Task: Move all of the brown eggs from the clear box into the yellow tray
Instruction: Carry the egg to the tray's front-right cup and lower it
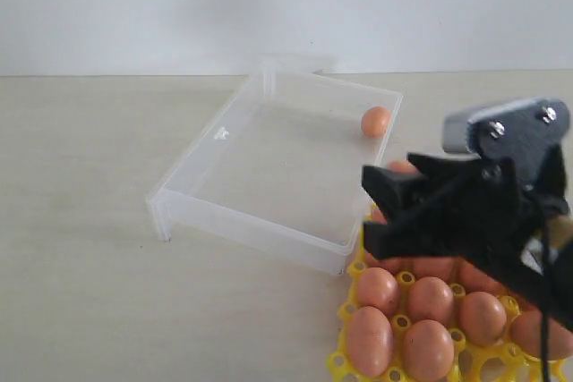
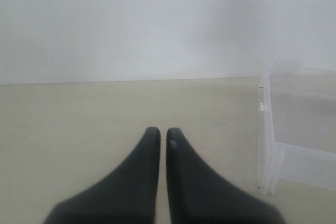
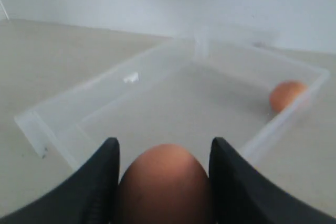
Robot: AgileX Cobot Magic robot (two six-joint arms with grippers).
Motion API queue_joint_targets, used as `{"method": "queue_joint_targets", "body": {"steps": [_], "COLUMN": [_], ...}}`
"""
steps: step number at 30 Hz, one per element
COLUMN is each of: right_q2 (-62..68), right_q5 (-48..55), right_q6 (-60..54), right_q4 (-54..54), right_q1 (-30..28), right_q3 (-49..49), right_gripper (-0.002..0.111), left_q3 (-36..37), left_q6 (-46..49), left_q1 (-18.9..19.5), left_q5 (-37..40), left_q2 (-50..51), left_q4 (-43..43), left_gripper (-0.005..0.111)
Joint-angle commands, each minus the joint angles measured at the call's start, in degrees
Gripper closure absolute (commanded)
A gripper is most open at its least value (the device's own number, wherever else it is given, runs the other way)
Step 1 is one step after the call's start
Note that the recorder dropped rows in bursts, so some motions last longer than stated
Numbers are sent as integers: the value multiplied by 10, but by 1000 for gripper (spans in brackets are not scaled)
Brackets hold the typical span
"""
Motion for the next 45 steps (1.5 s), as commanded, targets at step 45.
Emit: {"method": "queue_joint_targets", "body": {"steps": [45], "right_q2": [-188], "right_q5": [173], "right_q6": [-117], "right_q4": [159], "right_q1": [58], "right_q3": [163], "right_gripper": [68], "left_q3": [2], "left_q6": [0], "left_q1": [-2], "left_q5": [-1], "left_q2": [-2], "left_q4": [1], "left_gripper": [103]}}
